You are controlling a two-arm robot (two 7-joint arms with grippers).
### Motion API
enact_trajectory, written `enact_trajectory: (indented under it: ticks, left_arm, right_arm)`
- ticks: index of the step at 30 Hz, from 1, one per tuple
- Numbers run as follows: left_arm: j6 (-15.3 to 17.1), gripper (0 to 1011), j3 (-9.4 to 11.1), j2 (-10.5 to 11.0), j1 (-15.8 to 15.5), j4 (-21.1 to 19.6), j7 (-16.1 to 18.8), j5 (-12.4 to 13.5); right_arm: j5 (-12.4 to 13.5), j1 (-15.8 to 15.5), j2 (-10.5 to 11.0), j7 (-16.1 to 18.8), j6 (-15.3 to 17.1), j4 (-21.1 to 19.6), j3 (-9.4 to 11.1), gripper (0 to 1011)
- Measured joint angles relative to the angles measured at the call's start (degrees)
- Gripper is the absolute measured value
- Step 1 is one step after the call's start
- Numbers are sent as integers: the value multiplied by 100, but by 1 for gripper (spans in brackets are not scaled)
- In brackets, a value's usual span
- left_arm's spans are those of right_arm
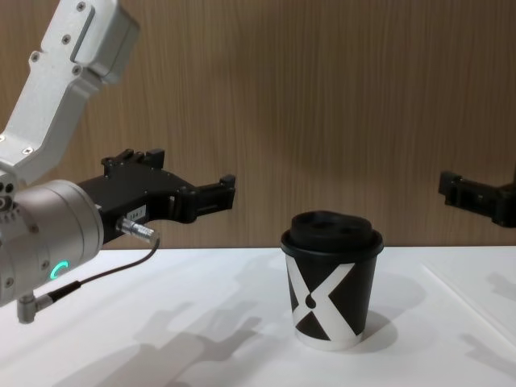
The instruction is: Pick up the straw with one hand, pass it to the other hand, and insert it into the cup.
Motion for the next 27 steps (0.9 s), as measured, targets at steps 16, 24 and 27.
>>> enact_trajectory:
  ticks: [16,24,27]
  left_arm:
    - [0,1003,0,0,0,0,0,0]
    - [0,1003,0,0,0,0,0,0]
    - [0,1003,0,0,0,0,0,0]
  right_arm:
    - [0,0,0,0,0,0,0,1001]
    - [0,0,0,0,0,0,0,1001]
    - [0,0,0,0,0,0,0,1001]
